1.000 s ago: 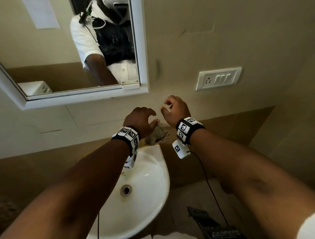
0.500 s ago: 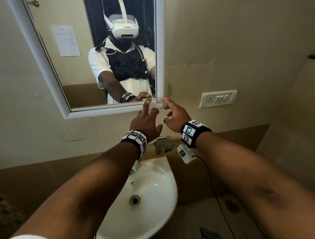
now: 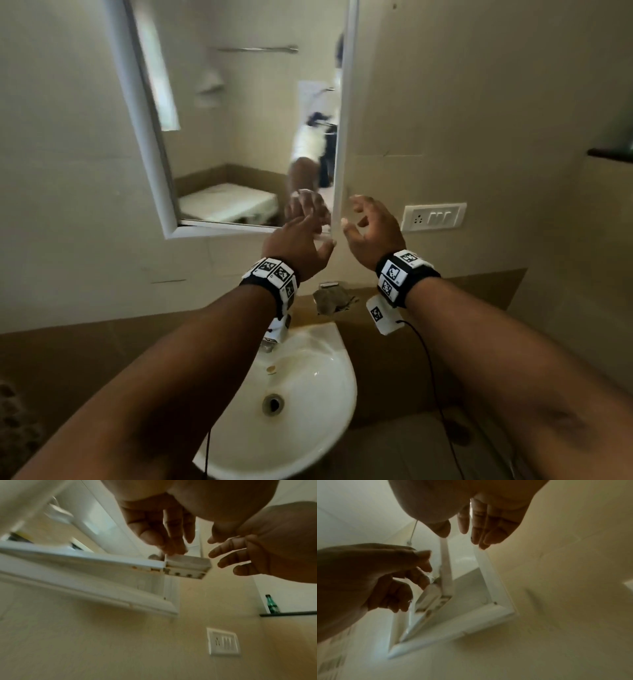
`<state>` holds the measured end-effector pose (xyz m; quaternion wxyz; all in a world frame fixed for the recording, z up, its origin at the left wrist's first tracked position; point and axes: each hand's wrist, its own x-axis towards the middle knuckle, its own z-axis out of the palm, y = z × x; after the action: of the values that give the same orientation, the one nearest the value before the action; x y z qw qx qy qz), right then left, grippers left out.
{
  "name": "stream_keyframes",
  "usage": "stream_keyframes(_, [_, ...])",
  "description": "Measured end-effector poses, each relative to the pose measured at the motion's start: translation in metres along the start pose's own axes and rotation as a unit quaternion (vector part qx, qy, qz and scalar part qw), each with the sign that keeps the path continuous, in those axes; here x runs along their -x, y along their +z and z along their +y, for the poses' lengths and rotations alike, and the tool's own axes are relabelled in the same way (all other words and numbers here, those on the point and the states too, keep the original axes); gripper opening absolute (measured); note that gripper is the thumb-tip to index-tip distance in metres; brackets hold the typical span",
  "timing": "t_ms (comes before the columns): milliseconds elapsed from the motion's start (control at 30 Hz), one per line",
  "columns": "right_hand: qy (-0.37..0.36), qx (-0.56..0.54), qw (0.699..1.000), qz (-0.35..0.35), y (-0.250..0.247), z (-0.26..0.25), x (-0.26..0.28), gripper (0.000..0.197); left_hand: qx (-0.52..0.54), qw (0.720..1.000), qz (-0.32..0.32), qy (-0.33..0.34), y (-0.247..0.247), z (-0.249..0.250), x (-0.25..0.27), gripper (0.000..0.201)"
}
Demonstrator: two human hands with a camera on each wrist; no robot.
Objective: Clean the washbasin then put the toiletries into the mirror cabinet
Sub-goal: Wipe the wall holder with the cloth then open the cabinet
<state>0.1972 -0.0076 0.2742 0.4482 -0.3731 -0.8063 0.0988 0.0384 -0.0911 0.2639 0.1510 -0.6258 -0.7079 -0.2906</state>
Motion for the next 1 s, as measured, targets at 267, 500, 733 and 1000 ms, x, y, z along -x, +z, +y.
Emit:
stream_keyframes(267, [-0.086,-0.254,0.962,0.058,-0.026,-0.087,-0.039,0.02,0.081,0.973,0.215,-0.005,-0.113,0.021,0.003,0.04])
stream_keyframes(500, [-0.204,-0.328,0.921,-0.052,-0.031,-0.153,-0.03,0.017,-0.019,0.949,0.307,-0.064,-0.172,0.019,0.041,0.045])
stream_keyframes(733, [-0.215,-0.449,0.838,-0.224,-0.011,-0.189,0.0,0.042,-0.071,0.923,0.348,-0.147,-0.203,0.01,0.101,0.038])
stream_keyframes(1000, [-0.24,-0.426,0.807,-0.331,0.019,-0.237,0.04,0.058,-0.077,0.922,0.305,-0.226,-0.216,-0.016,0.181,0.037])
